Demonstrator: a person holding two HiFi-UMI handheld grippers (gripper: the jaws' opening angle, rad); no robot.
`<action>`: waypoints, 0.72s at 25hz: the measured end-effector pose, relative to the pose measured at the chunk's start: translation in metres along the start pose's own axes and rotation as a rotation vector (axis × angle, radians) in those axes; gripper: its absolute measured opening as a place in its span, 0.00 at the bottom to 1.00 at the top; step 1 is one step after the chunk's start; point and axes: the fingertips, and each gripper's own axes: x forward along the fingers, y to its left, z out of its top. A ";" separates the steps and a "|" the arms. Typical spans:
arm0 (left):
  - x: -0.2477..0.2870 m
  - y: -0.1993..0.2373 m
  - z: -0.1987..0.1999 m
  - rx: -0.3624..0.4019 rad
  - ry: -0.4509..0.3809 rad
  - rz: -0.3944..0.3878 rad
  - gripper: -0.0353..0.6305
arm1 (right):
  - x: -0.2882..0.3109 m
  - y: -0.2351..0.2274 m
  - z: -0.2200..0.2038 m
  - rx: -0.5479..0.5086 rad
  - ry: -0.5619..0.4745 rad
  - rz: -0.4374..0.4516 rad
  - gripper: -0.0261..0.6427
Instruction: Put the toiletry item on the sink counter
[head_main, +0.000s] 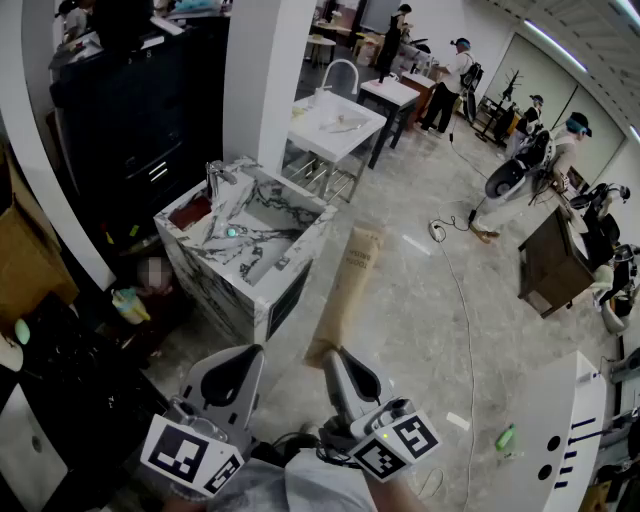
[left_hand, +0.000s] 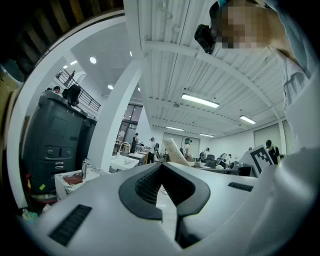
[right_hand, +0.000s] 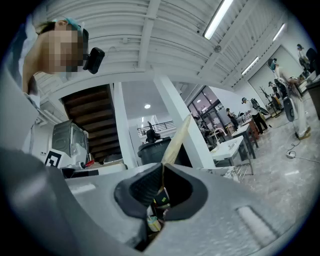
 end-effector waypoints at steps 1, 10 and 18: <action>0.001 -0.001 -0.002 -0.004 0.005 0.001 0.06 | -0.001 -0.002 -0.001 0.003 0.004 -0.002 0.05; 0.008 -0.010 -0.004 -0.019 0.015 -0.014 0.06 | -0.010 -0.015 0.002 0.013 0.012 -0.030 0.05; 0.027 -0.022 -0.005 -0.022 0.016 -0.045 0.06 | -0.017 -0.029 0.007 0.008 0.015 -0.044 0.05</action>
